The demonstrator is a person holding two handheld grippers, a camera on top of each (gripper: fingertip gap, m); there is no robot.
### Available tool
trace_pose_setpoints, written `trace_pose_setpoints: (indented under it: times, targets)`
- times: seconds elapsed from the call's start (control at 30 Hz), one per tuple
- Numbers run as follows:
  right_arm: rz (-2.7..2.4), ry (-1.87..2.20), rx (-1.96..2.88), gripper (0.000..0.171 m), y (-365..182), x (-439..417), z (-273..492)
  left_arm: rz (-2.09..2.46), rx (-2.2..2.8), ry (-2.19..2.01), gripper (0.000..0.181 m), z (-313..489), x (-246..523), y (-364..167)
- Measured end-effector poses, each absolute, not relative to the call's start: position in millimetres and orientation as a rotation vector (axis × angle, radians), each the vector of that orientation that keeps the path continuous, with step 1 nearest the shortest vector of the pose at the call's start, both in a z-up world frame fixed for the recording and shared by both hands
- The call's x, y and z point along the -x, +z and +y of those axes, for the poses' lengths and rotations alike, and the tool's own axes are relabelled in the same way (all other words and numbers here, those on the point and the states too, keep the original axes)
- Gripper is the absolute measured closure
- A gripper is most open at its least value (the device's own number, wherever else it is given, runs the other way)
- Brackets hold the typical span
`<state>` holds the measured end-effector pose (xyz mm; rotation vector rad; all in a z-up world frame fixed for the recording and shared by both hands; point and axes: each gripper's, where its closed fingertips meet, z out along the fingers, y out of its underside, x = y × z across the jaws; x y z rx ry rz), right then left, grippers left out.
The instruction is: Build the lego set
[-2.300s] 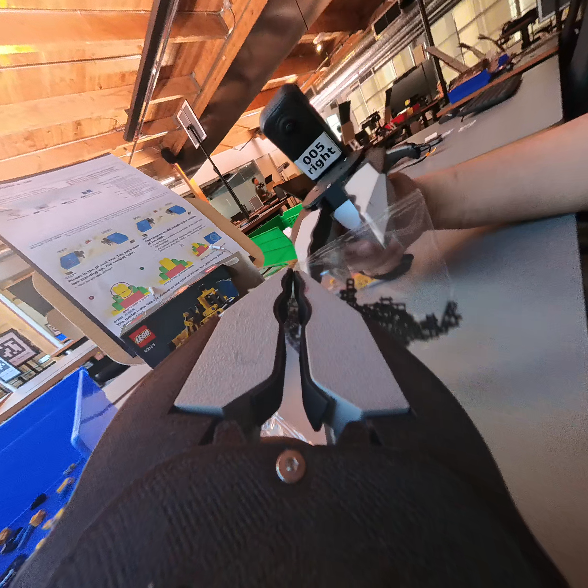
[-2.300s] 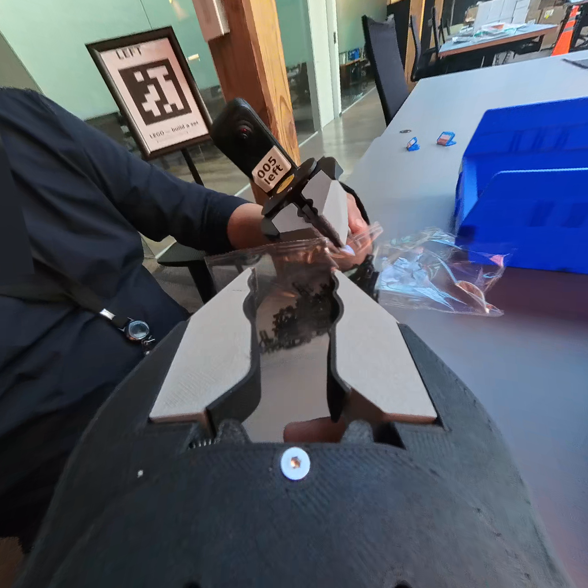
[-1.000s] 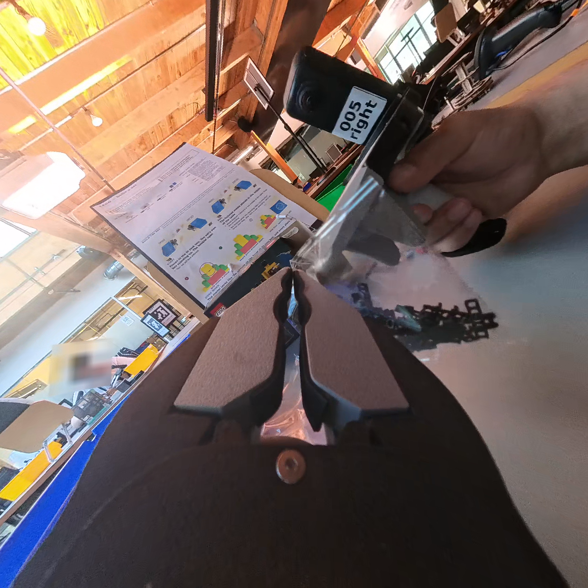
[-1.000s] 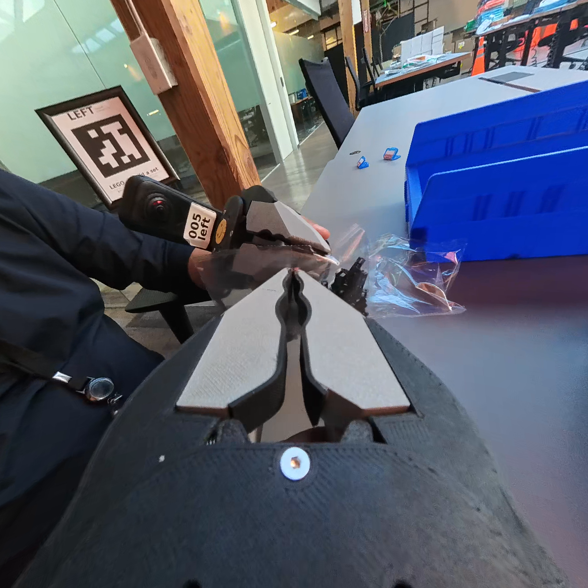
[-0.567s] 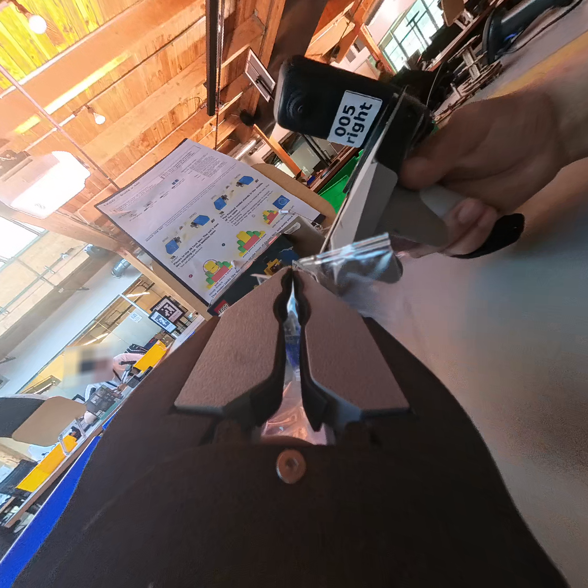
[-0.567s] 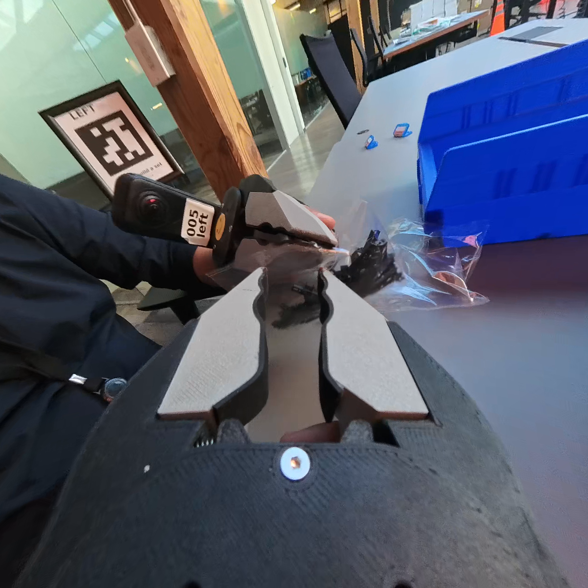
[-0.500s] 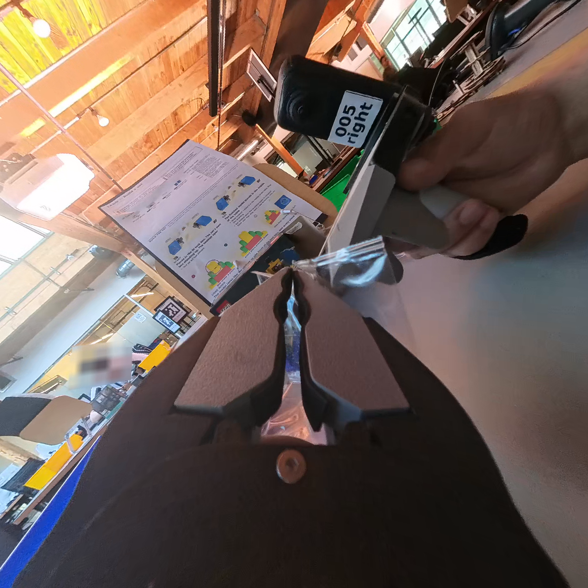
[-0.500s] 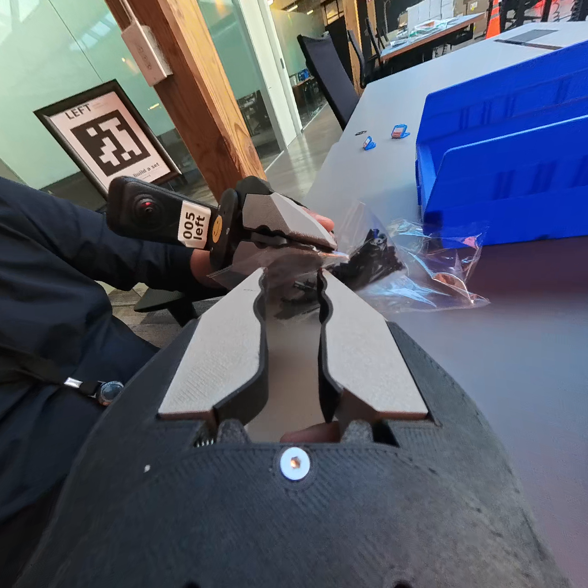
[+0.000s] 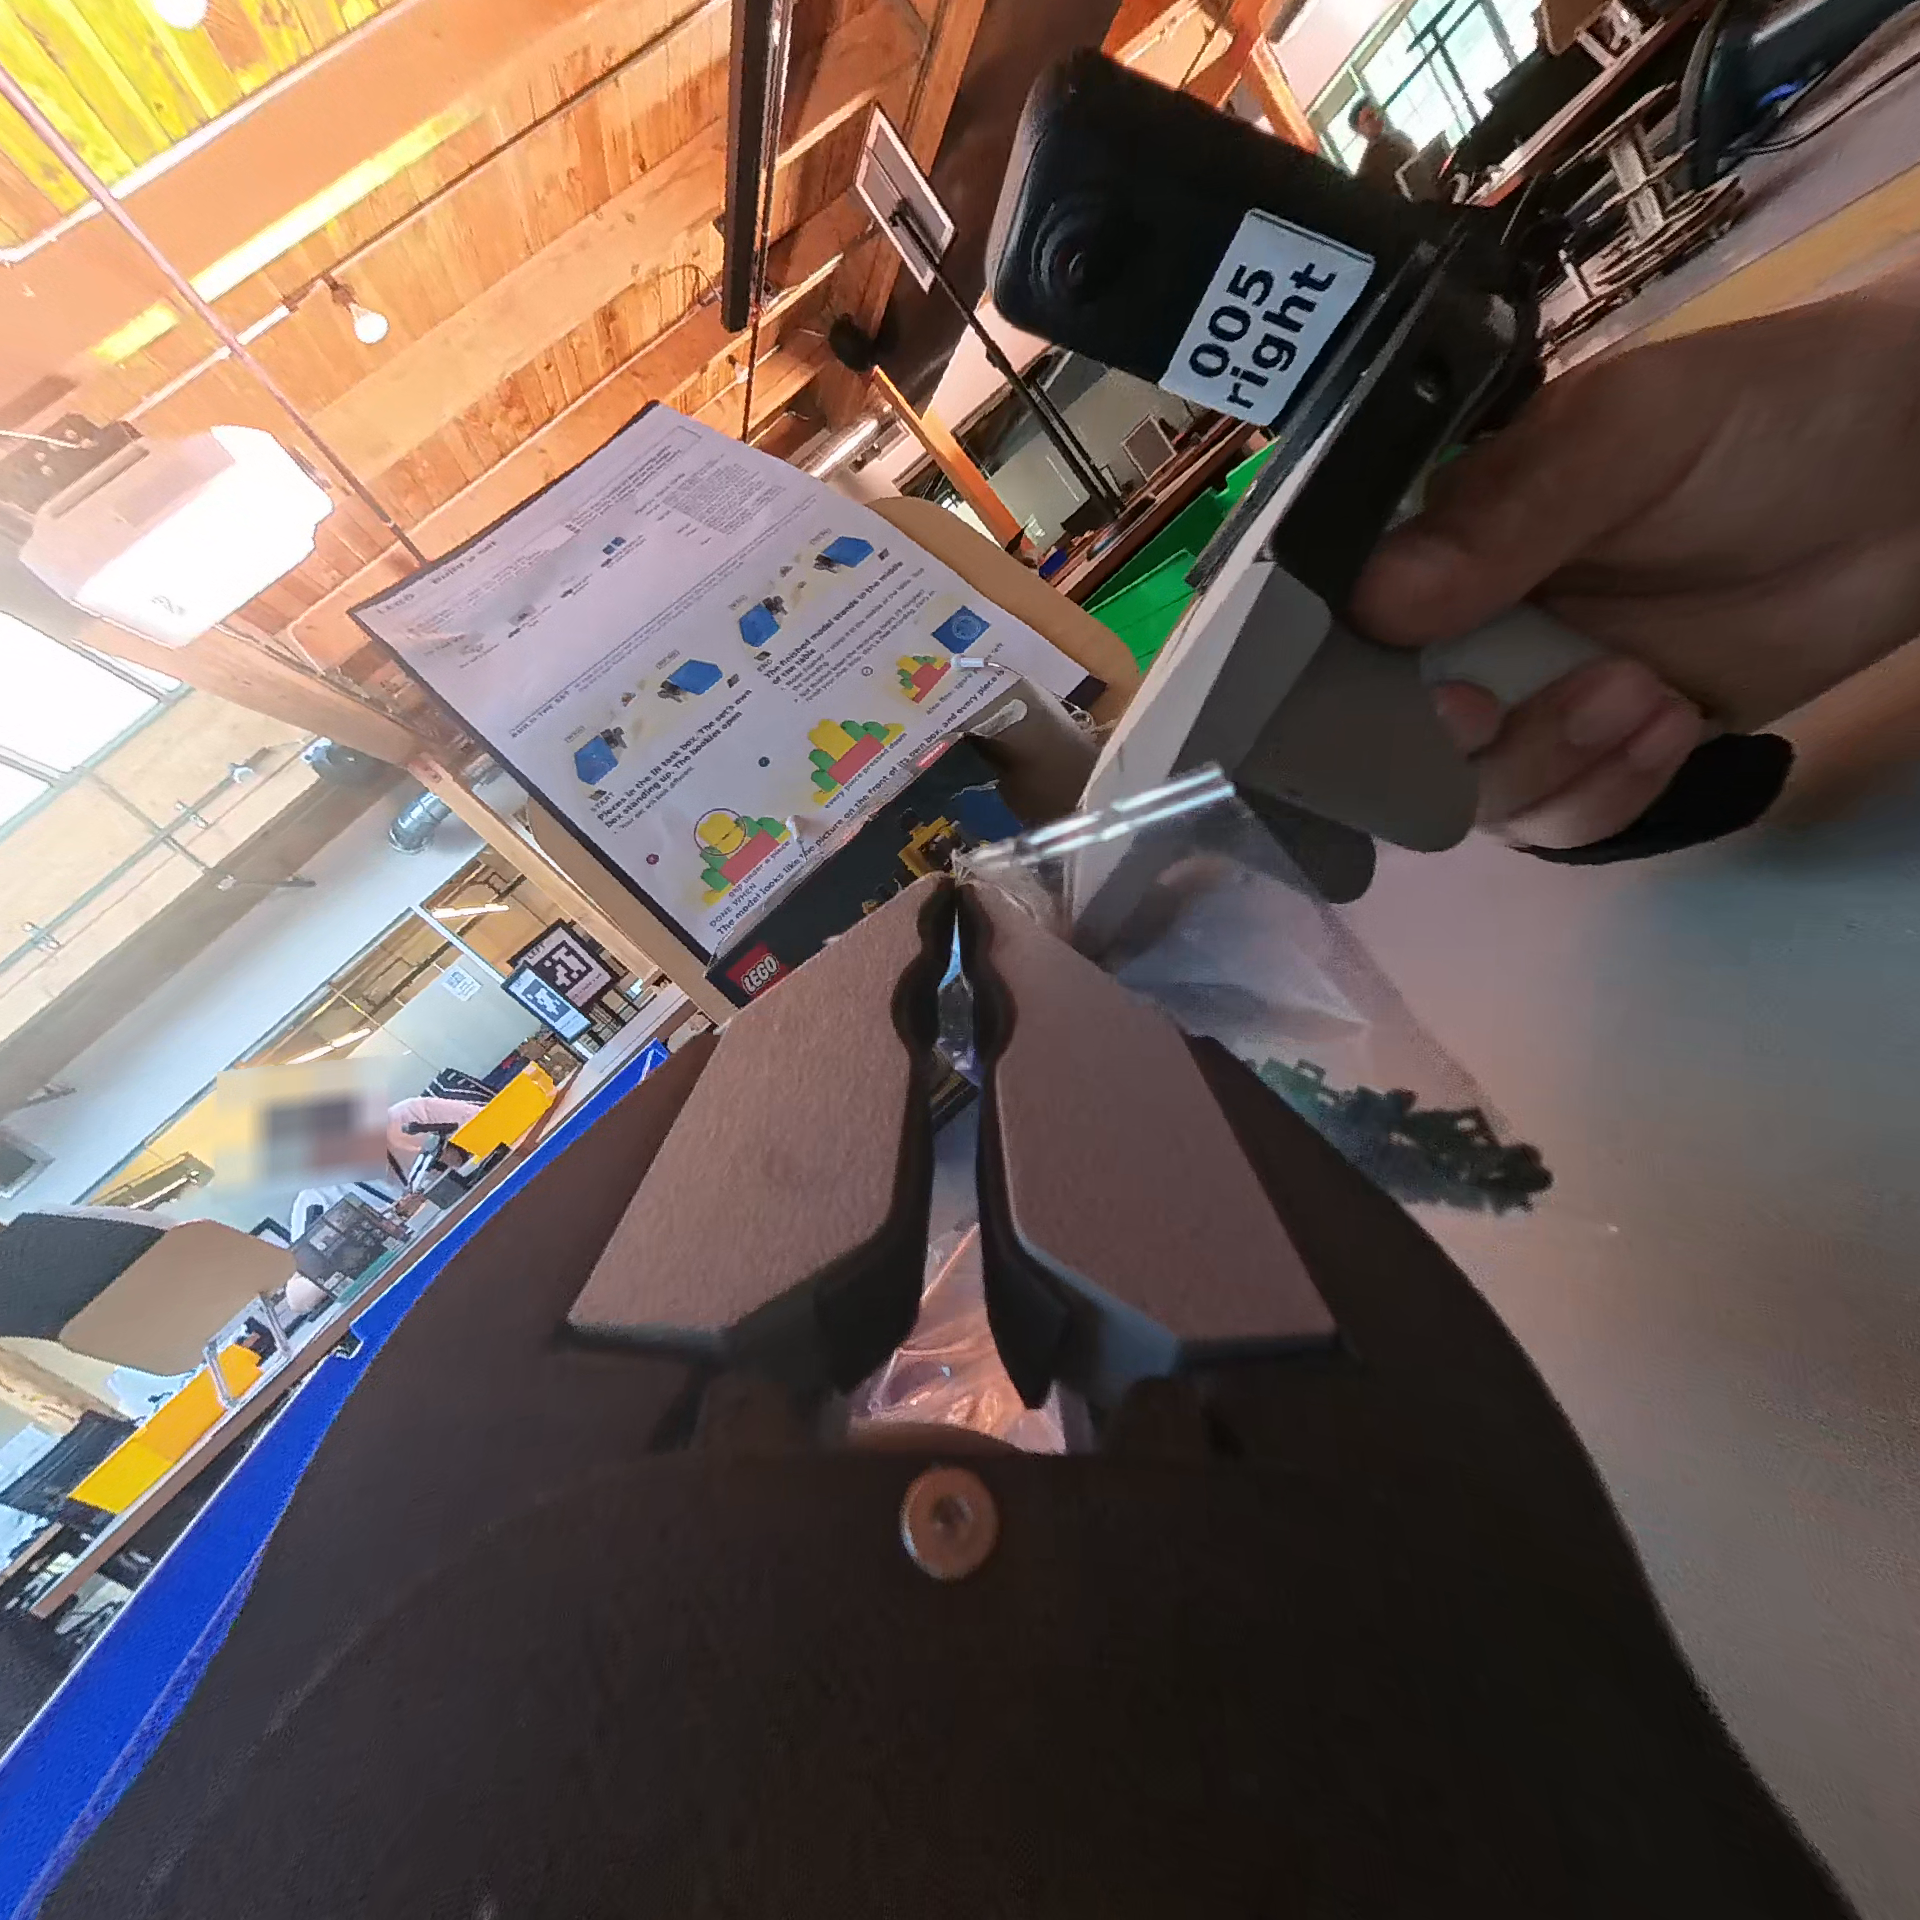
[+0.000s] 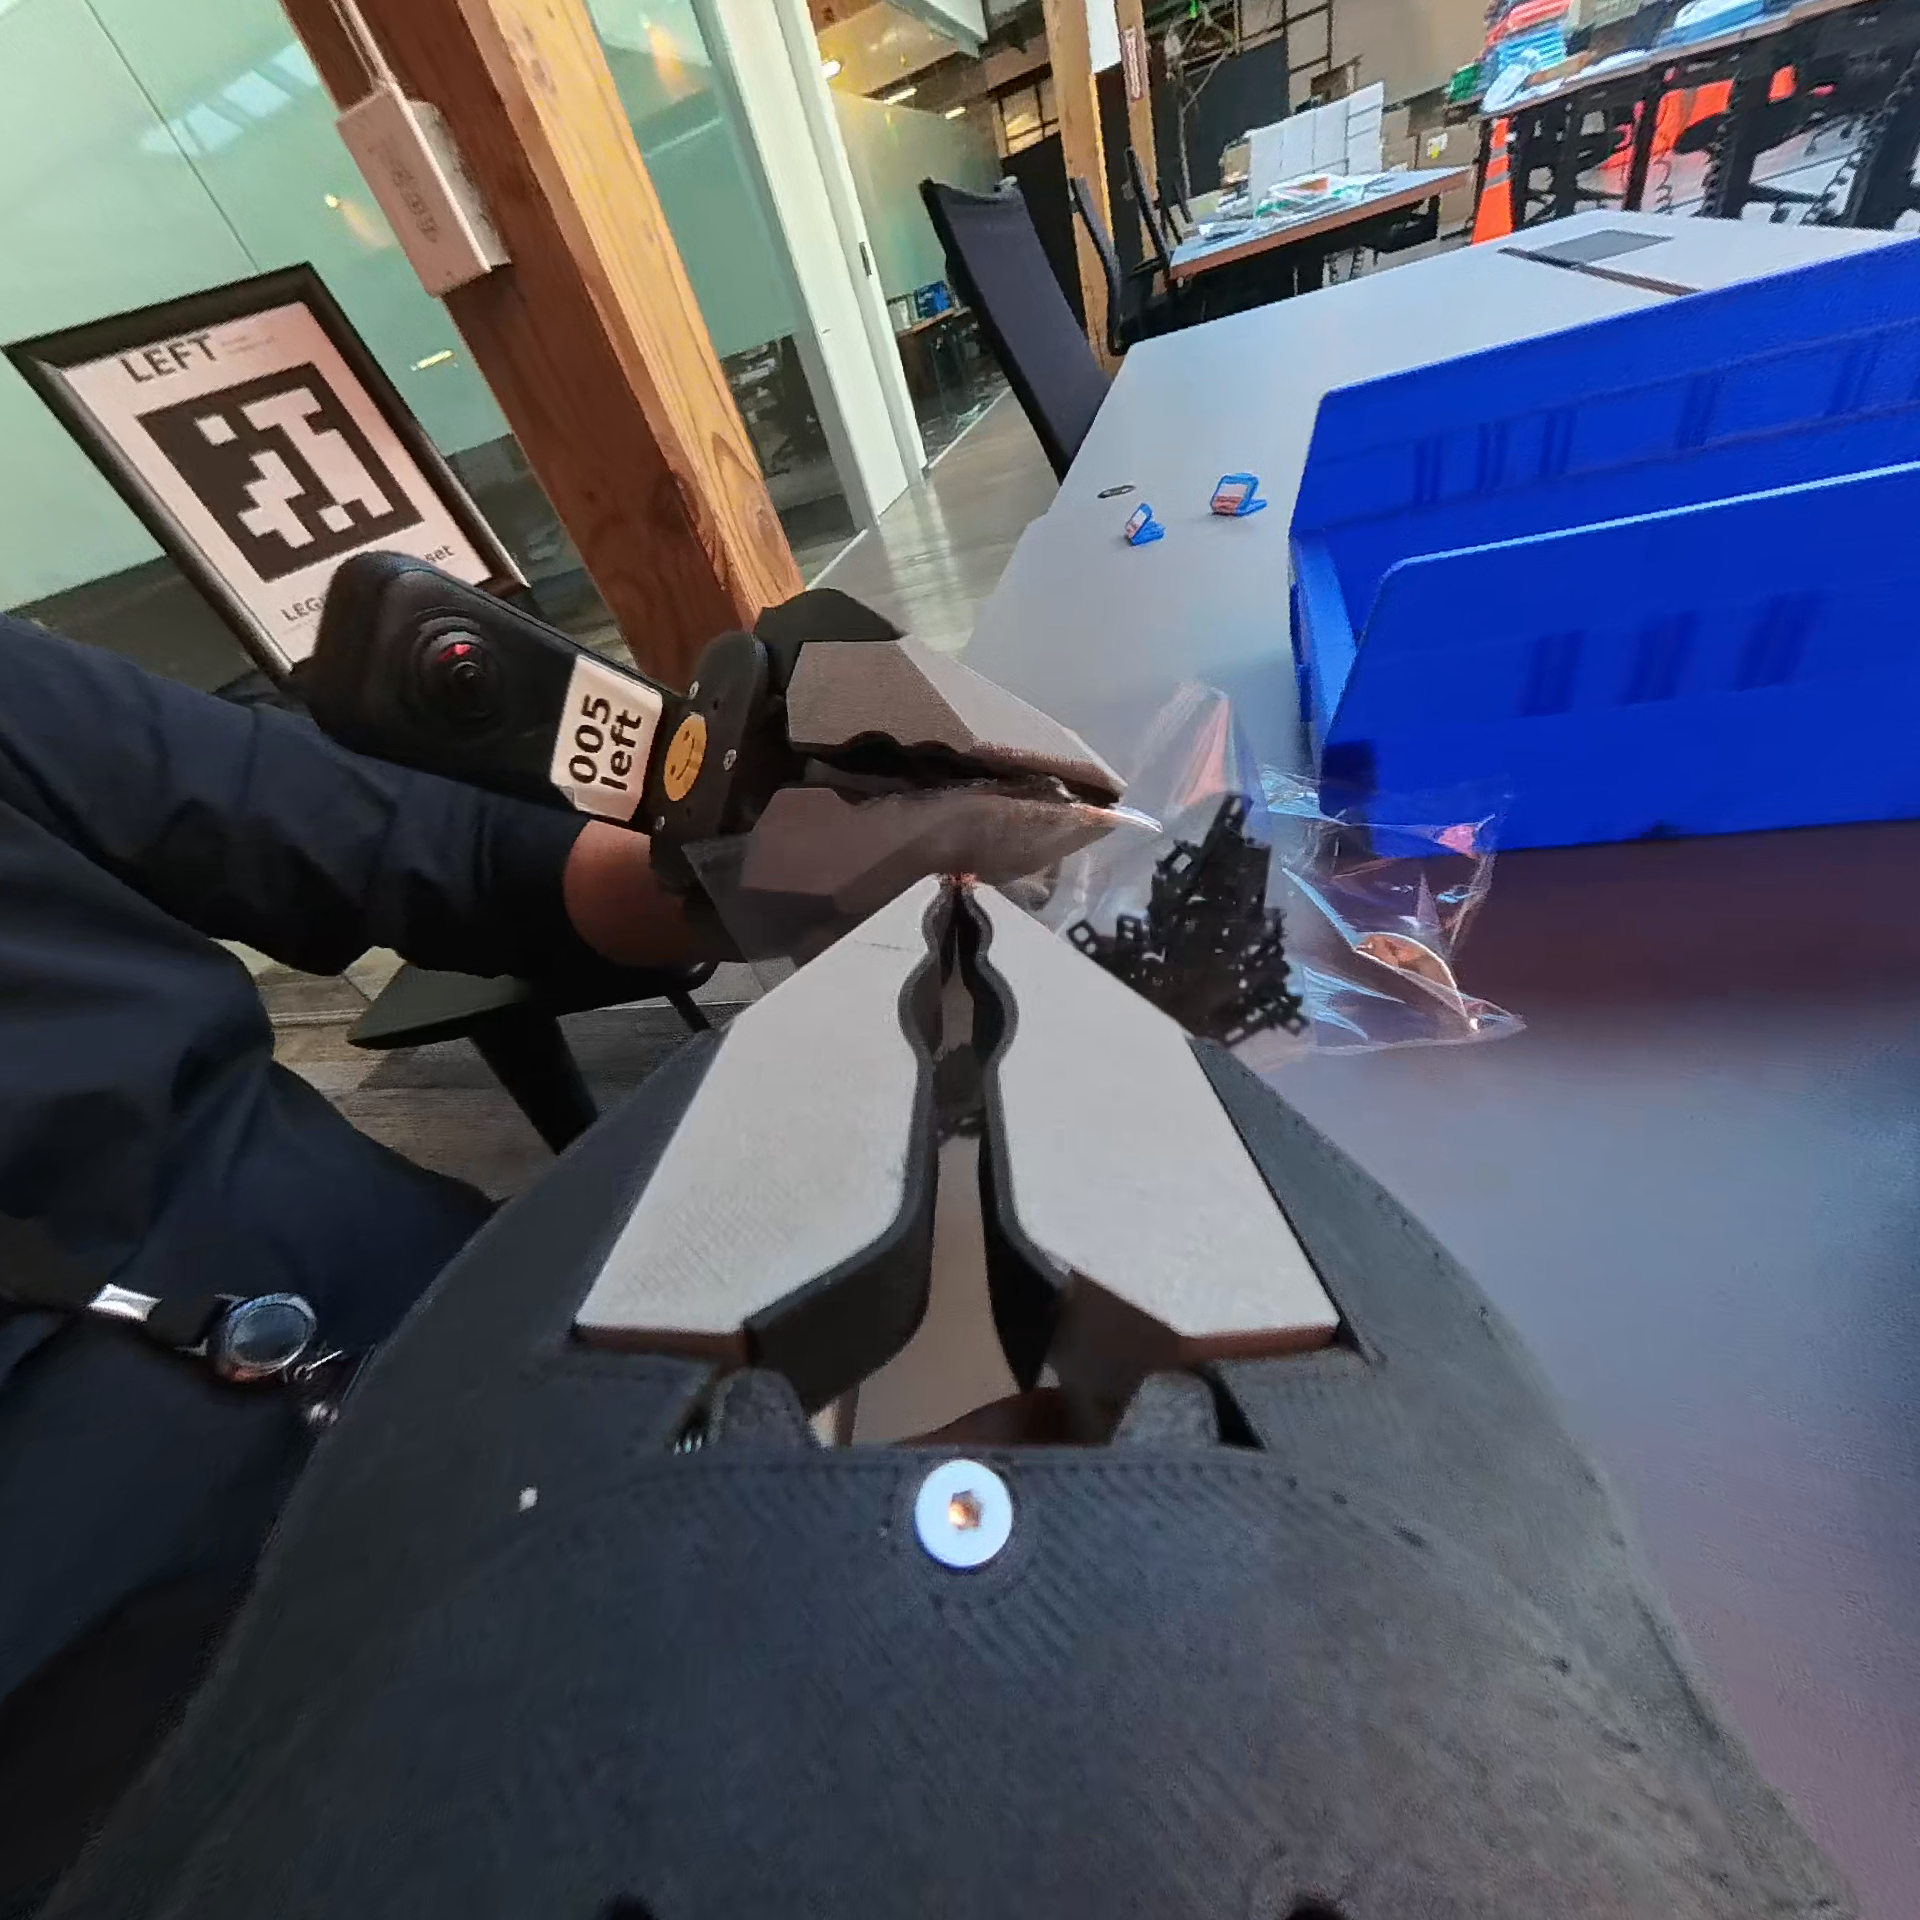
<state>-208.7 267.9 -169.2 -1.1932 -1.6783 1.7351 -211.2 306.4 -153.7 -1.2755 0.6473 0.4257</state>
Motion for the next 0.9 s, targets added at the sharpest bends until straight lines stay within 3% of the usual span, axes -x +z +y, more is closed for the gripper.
trace_pose_setpoints:
  times: [0.13,0.43,0.53,0.63,0.9]
  targets:
    - [-1.670,1.742,1.227,0.169,-168.8,207.8,274.0,0.661,1.260,0.427,0.181,304.8,207.7,-152.6]
    - [-1.674,1.791,1.234,0.108,-168.4,207.1,268.8,0.686,1.256,0.436,0.181,304.0,203.3,-154.3]
    - [-1.734,1.715,1.225,0.108,-179.2,211.1,262.2,0.702,1.250,0.427,0.181,303.1,199.3,-154.9]
    - [-1.757,1.677,1.146,0.123,-176.7,209.6,255.7,0.700,1.246,0.395,0.181,301.7,197.9,-153.7]
    - [-1.795,1.721,1.079,0.117,-166.5,190.3,261.9,0.663,1.217,0.277,0.181,296.1,199.1,-145.2]
